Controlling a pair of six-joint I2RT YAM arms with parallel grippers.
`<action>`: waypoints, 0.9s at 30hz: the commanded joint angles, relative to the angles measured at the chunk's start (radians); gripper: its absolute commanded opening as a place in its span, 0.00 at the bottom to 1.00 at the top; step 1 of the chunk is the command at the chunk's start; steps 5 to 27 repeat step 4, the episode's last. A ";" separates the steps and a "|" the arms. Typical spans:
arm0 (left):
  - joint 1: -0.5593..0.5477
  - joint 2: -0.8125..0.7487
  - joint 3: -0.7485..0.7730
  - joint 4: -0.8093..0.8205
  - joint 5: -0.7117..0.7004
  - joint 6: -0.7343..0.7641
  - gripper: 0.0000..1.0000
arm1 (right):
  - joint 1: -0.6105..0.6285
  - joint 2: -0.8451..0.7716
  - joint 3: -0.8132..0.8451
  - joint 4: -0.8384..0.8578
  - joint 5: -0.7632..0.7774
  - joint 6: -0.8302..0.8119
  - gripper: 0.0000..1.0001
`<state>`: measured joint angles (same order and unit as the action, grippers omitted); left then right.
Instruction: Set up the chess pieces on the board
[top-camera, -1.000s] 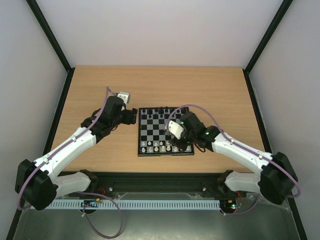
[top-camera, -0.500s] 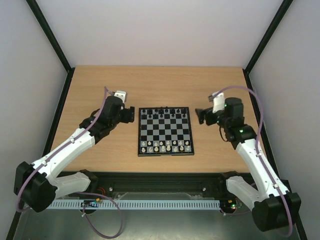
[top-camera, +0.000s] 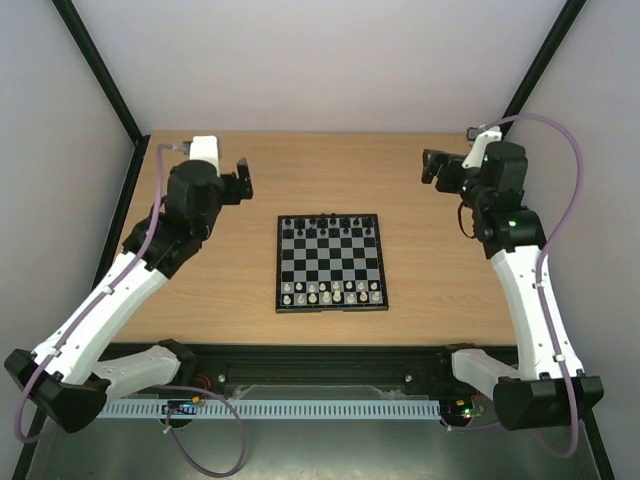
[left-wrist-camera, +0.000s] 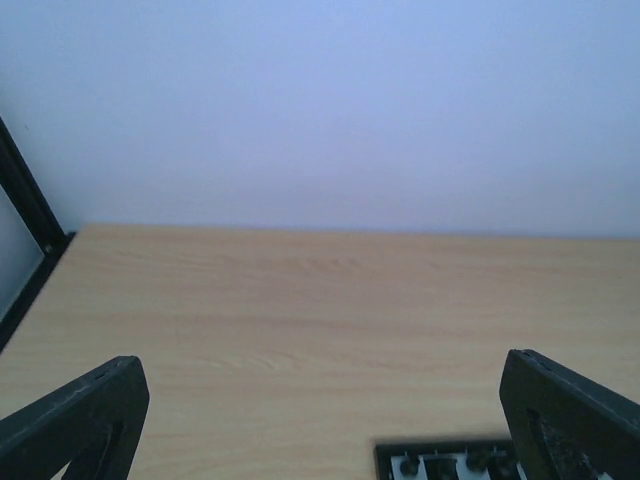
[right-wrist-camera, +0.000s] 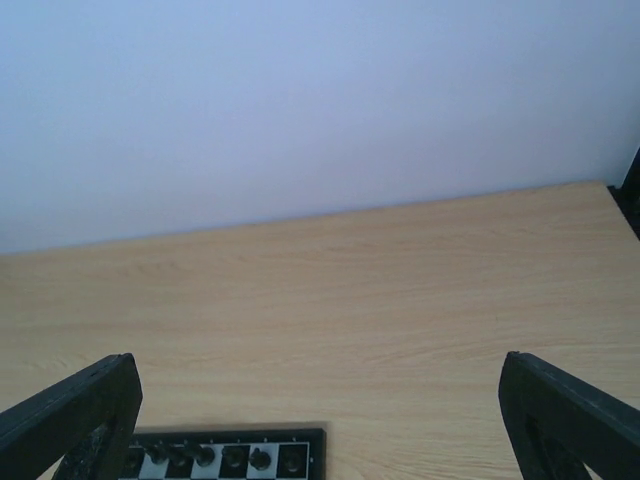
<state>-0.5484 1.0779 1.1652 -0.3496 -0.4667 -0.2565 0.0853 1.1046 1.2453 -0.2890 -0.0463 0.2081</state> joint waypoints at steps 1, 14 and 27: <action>0.005 0.044 0.090 -0.083 -0.076 0.036 0.99 | -0.002 -0.063 0.060 -0.046 0.035 0.046 0.99; 0.005 0.047 0.089 -0.088 -0.045 0.032 0.99 | -0.002 -0.091 0.027 -0.033 0.029 0.036 0.99; 0.005 0.047 0.089 -0.088 -0.045 0.032 0.99 | -0.002 -0.091 0.027 -0.033 0.029 0.036 0.99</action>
